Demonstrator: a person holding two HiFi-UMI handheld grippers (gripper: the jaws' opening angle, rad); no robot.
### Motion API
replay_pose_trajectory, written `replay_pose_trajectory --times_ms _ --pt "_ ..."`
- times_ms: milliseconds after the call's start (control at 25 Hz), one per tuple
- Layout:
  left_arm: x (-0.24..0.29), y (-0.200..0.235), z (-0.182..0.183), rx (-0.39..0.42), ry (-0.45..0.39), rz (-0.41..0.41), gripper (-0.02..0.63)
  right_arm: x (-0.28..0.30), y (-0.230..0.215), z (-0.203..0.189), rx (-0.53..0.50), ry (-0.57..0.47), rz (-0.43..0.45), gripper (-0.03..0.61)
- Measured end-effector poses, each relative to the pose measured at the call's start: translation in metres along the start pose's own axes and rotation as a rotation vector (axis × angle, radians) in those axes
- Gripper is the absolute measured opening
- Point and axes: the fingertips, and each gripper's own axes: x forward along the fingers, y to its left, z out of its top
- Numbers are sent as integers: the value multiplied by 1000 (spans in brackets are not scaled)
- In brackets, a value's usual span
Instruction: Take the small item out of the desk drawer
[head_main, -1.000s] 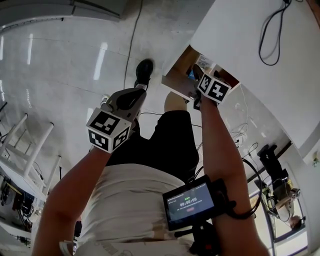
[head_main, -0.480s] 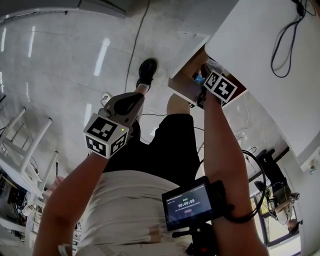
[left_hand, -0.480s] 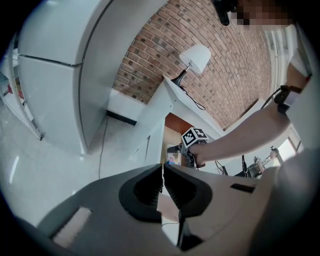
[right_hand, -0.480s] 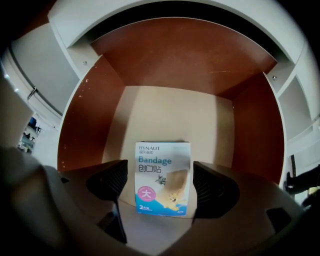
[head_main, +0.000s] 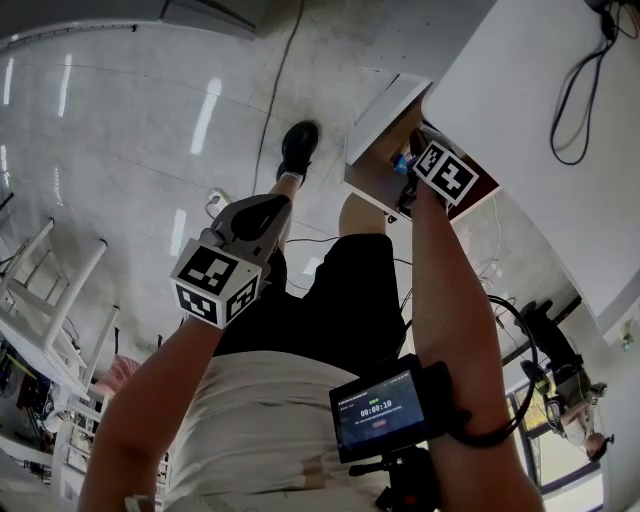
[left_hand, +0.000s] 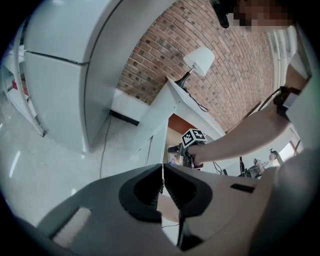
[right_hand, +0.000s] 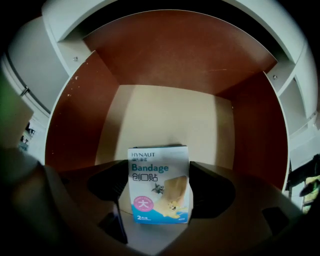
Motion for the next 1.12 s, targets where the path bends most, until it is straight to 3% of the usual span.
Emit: replay_pose_trajectory --times_ms 520,1120 --pt "-5 3 2 9 -14 2 14 -5 1 -1 -16 -2 -17 351" --pt "-11 -14 36 91 -22 -38 14 -48 26 14 -76 -48 119 351"
